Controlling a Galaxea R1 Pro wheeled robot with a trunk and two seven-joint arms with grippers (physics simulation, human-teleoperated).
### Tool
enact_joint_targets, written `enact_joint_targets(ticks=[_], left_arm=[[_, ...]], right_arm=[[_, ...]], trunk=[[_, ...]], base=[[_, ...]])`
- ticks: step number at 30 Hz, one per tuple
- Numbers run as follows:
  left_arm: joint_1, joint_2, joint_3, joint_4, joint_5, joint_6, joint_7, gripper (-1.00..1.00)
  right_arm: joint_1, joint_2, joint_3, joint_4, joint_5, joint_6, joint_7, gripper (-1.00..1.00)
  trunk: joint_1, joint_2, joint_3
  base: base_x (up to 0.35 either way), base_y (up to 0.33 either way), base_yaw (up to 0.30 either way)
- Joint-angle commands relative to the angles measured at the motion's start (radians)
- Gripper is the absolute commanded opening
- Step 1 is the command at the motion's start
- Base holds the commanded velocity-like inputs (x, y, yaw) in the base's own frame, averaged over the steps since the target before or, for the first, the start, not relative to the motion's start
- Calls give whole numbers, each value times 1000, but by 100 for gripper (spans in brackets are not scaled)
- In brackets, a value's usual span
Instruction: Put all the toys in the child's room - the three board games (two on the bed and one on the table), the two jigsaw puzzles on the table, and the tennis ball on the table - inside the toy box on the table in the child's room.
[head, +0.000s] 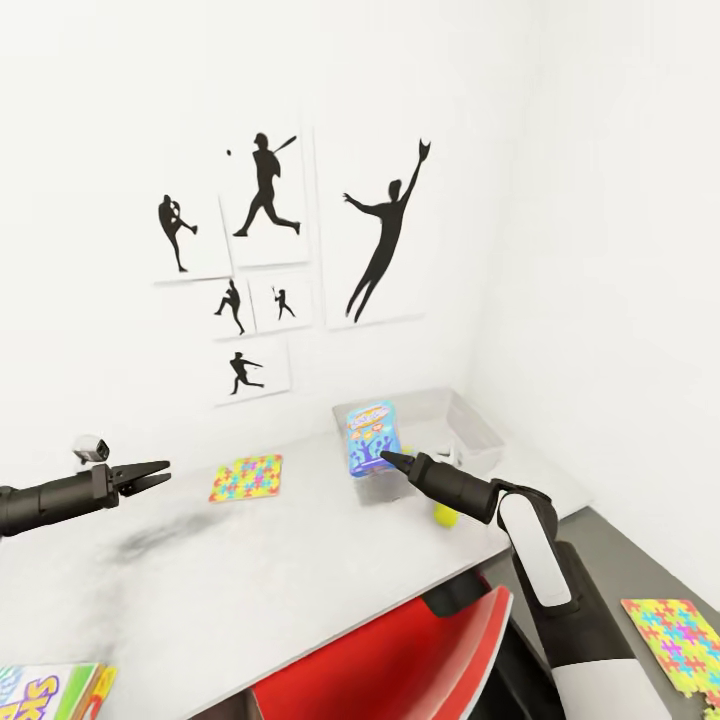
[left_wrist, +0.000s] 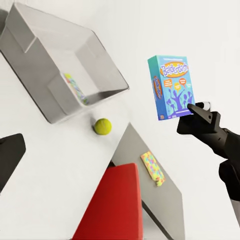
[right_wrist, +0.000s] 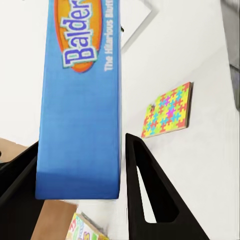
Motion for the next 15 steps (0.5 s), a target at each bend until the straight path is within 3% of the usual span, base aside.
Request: enact_joint_targets(ticks=[1,15], left_arm=[[-1,0,0,0,0,11,-3,100],[-1,0,0,0,-2,11,-3,100]], right_arm=[[-1,0,-1,0,1,4,8,-100],[-1,-3,-2,0,1,4,8,-100]], trunk=[[1,-2,-2],[1,-2,-2]], base=[[239,-134,0],[232,-30,0]])
